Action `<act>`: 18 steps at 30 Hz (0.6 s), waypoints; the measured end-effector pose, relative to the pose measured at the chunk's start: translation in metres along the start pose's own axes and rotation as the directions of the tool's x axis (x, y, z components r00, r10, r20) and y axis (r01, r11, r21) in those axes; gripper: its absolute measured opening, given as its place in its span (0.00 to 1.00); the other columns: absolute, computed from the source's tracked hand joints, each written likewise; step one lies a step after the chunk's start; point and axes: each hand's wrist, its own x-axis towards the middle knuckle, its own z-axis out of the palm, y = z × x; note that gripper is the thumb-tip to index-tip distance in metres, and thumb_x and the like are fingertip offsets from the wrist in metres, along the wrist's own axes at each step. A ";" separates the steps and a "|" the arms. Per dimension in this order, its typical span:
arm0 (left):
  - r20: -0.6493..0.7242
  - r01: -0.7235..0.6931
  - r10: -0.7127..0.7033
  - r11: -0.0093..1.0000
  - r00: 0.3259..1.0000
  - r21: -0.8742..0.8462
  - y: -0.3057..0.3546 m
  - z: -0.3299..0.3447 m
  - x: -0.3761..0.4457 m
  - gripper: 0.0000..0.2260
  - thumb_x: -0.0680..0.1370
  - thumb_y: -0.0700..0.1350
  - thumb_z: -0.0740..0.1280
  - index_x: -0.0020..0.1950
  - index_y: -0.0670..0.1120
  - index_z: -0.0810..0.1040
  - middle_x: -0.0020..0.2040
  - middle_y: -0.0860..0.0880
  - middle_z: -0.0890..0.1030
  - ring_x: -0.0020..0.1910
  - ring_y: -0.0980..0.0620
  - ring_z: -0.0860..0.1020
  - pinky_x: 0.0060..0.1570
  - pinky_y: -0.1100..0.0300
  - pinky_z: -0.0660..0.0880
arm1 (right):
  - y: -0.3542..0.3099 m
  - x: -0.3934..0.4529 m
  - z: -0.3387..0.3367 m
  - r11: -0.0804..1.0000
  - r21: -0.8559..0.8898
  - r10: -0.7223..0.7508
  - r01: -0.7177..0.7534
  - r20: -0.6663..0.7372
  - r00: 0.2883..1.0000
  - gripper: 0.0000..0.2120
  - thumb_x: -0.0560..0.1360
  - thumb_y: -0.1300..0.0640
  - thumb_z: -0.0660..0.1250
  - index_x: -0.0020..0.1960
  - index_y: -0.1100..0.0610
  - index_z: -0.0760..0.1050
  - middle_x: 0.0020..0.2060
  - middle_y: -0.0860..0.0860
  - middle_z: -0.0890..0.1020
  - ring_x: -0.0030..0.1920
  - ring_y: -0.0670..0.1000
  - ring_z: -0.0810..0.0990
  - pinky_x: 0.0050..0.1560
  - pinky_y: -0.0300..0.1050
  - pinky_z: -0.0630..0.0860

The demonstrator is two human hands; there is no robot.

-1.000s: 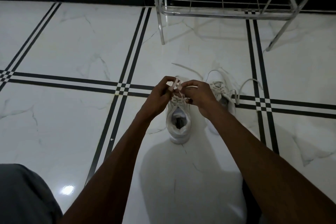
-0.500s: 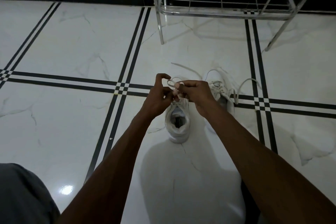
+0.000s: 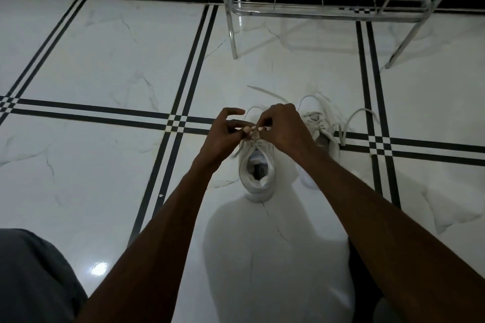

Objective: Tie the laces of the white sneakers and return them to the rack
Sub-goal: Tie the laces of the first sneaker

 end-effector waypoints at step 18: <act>-0.275 0.078 0.066 0.873 0.959 0.482 -0.026 -0.020 -0.003 0.06 0.76 0.40 0.74 0.44 0.49 0.89 0.41 0.52 0.89 0.45 0.54 0.87 0.50 0.55 0.83 | 0.042 -0.035 -0.011 0.826 0.369 0.499 -0.427 -0.123 0.858 0.07 0.66 0.55 0.81 0.34 0.51 0.84 0.32 0.52 0.86 0.36 0.54 0.87 0.43 0.54 0.85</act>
